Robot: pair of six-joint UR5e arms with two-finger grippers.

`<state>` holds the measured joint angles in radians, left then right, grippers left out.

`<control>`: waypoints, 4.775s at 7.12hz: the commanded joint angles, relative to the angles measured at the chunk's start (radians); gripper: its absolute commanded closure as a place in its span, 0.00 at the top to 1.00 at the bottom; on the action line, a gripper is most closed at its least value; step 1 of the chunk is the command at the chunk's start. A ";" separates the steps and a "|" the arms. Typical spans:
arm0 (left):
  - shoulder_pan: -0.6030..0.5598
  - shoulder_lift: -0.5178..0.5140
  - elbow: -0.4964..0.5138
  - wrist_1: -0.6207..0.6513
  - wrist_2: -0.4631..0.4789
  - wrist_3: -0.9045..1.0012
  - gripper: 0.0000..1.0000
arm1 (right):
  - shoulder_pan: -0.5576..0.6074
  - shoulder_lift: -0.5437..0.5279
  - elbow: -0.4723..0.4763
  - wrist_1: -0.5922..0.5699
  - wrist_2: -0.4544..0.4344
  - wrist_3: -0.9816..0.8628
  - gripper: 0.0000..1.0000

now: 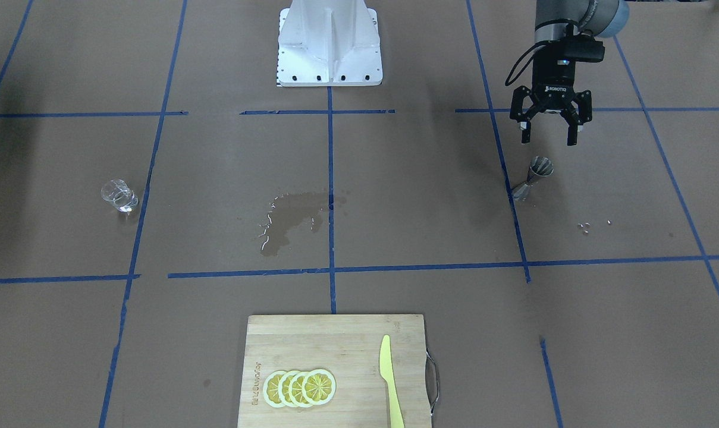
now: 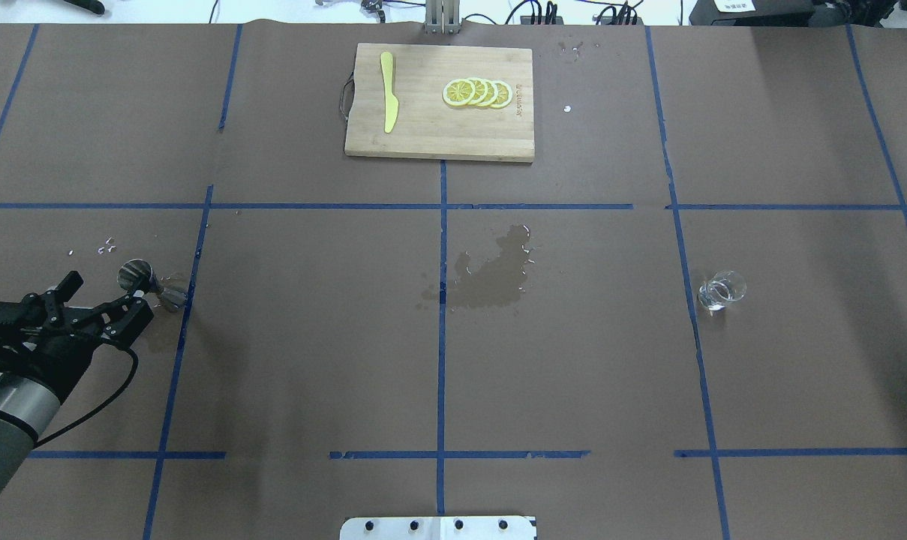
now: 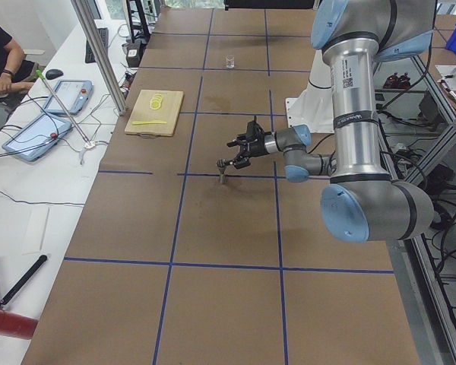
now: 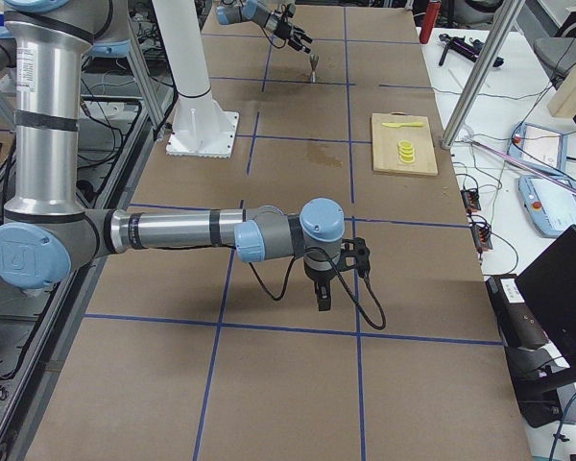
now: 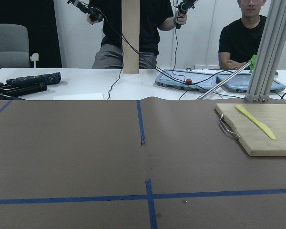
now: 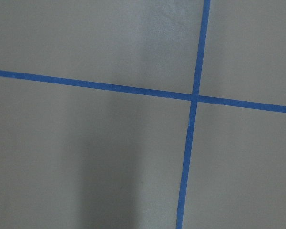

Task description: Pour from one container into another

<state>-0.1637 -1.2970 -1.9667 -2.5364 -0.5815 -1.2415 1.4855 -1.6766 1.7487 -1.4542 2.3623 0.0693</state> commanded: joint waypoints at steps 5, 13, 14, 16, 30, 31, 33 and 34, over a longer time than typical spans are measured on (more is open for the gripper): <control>0.059 -0.065 0.144 0.001 0.054 -0.096 0.98 | 0.001 -0.009 0.000 0.000 0.002 0.000 1.00; 0.041 -0.157 0.278 0.002 0.089 -0.079 0.93 | 0.001 -0.011 0.000 0.000 0.002 0.000 1.00; 0.015 -0.159 0.288 0.001 0.086 -0.066 0.92 | 0.001 -0.011 0.000 0.000 0.000 -0.002 1.00; 0.000 -0.198 0.319 -0.001 0.081 -0.058 0.92 | 0.001 -0.009 0.003 0.000 0.000 -0.002 1.00; -0.019 -0.208 0.321 -0.096 0.037 0.022 0.00 | 0.001 -0.002 0.008 0.001 0.000 0.000 1.00; -0.026 -0.211 0.306 -0.129 0.037 0.055 0.00 | 0.001 -0.002 0.014 0.001 0.002 0.001 1.00; -0.033 -0.241 0.289 -0.174 0.040 0.108 0.00 | -0.011 -0.020 0.012 0.129 0.012 0.047 1.00; -0.033 -0.310 0.287 -0.173 0.040 0.119 0.00 | -0.074 -0.043 0.014 0.287 0.023 0.252 1.00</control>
<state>-0.1941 -1.5462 -1.6738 -2.7005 -0.5419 -1.1413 1.4629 -1.6963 1.7616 -1.3229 2.3749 0.1508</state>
